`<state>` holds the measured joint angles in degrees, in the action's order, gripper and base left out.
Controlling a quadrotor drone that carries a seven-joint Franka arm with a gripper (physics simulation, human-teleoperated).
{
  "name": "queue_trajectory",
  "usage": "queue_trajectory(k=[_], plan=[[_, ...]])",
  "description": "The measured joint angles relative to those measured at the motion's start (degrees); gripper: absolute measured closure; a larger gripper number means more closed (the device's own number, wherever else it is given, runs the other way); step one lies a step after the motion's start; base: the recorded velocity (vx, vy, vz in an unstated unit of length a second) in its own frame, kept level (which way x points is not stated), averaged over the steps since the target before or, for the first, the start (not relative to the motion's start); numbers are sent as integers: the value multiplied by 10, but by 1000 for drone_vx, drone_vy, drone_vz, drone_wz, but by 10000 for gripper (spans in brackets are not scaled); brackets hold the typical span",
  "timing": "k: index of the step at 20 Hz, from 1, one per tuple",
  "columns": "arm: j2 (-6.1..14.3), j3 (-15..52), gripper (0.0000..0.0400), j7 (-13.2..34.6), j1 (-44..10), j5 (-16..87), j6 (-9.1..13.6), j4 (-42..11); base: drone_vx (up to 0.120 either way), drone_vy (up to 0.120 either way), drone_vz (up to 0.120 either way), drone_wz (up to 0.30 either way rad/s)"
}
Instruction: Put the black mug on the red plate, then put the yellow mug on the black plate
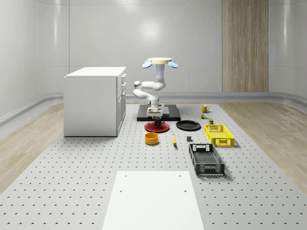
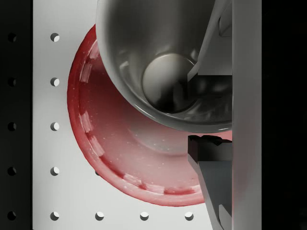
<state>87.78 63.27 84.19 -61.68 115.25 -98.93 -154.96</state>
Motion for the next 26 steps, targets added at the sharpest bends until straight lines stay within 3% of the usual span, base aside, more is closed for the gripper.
queue_trajectory(k=[3, 8, 12, 26], plan=[[-1, -2, 98, -1, 0, 2, 0, 1, 0, 0, 0, 0], [1, 19, 28, -2, 7, -17, 10, -9, 0, 0, 96, 0], [2, 30, 10, -2, 10, -26, 15, -14, -40, 50, 110, 0], [3, 37, 0, -2, 12, -34, 18, -17, -120, 120, 0, 0]])
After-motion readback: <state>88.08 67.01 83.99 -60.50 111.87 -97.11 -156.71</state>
